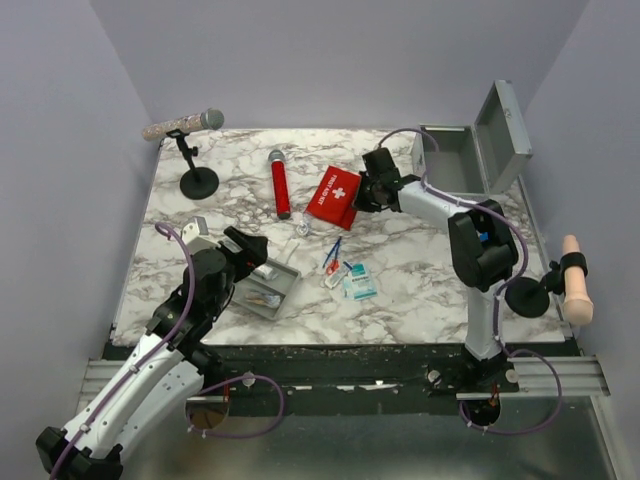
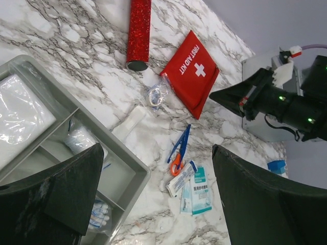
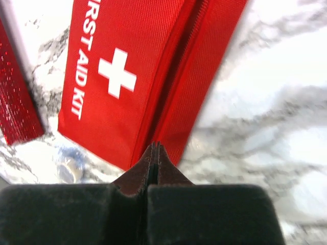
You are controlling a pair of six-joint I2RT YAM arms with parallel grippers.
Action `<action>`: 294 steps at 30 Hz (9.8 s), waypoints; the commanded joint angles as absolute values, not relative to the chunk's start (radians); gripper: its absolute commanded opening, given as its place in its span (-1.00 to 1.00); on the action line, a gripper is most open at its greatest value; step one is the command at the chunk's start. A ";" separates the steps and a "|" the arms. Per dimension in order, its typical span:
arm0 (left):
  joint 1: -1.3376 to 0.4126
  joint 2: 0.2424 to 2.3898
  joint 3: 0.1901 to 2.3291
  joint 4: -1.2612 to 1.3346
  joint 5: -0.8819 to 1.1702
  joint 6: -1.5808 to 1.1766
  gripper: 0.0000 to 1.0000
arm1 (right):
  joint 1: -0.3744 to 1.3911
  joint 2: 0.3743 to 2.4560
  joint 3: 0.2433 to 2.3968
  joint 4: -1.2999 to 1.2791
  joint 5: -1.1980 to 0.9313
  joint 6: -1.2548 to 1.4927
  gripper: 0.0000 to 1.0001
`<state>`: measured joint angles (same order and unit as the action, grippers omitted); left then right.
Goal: Organize the medicine kit
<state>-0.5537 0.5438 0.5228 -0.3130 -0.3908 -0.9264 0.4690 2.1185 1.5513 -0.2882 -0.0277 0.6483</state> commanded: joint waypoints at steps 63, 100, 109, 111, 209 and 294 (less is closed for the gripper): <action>-0.549 0.413 0.483 -0.393 -0.379 -0.953 0.93 | 0.925 1.778 1.339 -0.210 -0.069 0.111 -0.81; -0.549 0.284 0.483 -0.497 -0.407 -0.951 0.93 | 1.109 1.961 1.396 -0.238 0.132 -0.124 0.11; -0.549 0.268 0.491 -0.511 -0.410 -0.957 0.93 | 1.109 1.847 1.385 -0.186 0.173 -0.043 0.22; -0.549 0.262 0.492 -0.511 -0.414 -0.959 0.93 | 1.108 1.826 1.350 -0.157 0.187 -0.022 -0.02; -0.549 0.291 0.471 -0.480 -0.388 -0.963 0.93 | 0.605 1.755 1.342 -0.235 0.035 0.471 0.04; -0.862 1.377 0.926 0.002 -0.216 -0.802 0.67 | 0.836 1.332 1.235 -0.670 0.313 0.459 -0.99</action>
<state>-0.8532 1.3483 0.8848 0.0681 -0.1318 -0.8165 0.8227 1.3708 1.2369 -0.6491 0.3241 0.4461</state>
